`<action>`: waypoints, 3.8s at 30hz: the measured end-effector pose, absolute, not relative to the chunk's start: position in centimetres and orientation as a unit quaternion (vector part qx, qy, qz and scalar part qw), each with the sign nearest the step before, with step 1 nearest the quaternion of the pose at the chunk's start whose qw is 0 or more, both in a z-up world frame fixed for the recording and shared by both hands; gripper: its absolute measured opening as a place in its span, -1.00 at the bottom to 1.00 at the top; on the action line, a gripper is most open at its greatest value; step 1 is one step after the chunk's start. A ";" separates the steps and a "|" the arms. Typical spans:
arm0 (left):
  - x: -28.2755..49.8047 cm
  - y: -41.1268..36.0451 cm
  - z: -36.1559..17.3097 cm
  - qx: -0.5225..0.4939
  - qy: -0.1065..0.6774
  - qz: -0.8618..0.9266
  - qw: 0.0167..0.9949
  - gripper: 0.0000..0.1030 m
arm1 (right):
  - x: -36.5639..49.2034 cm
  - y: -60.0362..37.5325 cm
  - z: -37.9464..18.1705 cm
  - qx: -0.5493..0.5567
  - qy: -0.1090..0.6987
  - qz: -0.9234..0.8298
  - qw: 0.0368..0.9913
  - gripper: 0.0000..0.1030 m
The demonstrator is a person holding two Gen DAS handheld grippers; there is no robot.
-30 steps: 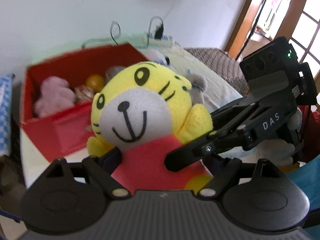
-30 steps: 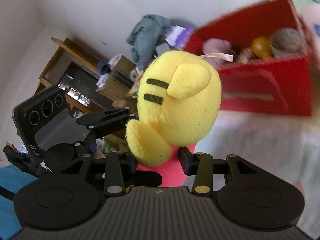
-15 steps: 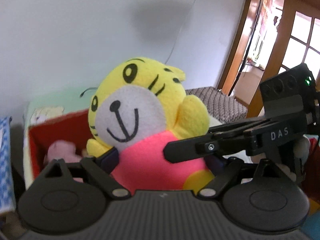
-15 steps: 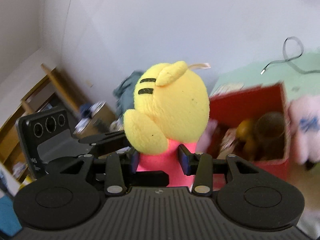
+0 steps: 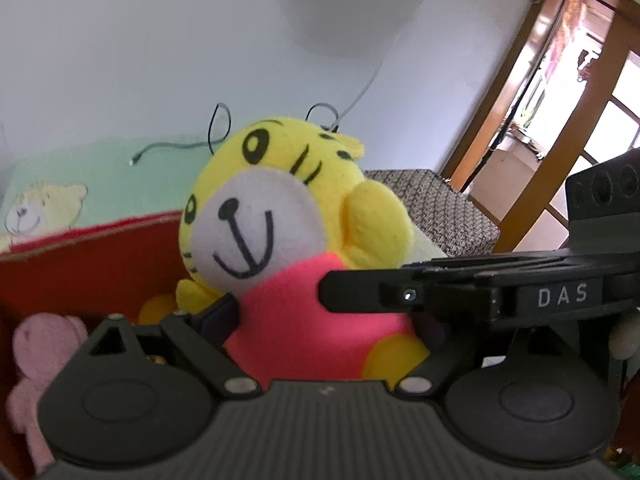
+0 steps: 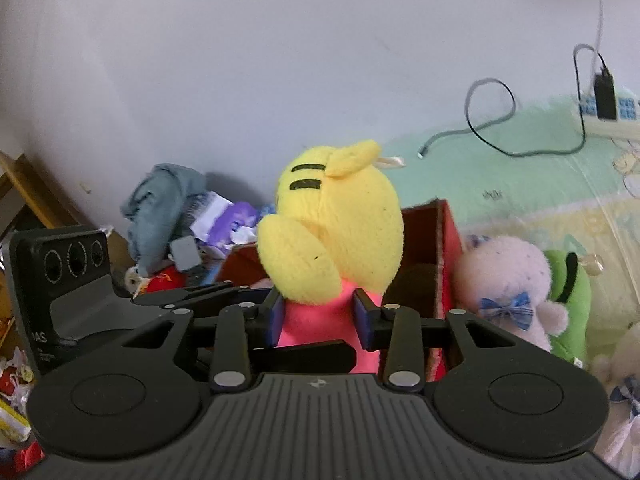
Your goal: Organize objects
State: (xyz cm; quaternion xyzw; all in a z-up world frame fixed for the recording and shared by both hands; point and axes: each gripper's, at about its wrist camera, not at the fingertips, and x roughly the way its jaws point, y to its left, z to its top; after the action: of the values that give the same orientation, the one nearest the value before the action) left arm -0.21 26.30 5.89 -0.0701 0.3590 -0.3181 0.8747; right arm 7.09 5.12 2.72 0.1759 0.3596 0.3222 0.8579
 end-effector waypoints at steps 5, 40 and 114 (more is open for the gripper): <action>1.4 25.6 4.1 -0.085 0.386 -0.313 0.864 0.72 | 7.2 5.6 2.0 0.140 0.365 0.303 0.869 -0.28; 4.4 23.0 0.8 -0.035 0.455 -0.296 0.839 0.80 | 7.0 6.1 0.4 0.127 0.345 0.206 0.907 -0.32; -2.9 24.1 3.3 0.042 0.417 -0.195 0.887 0.95 | -2.2 3.6 1.0 0.208 0.325 0.181 0.905 -0.37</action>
State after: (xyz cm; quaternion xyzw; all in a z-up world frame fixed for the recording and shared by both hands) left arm -2.88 24.06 3.33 0.0416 0.4172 -0.1949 0.8867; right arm -2.15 3.64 1.01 0.2076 0.3247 0.1806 0.9049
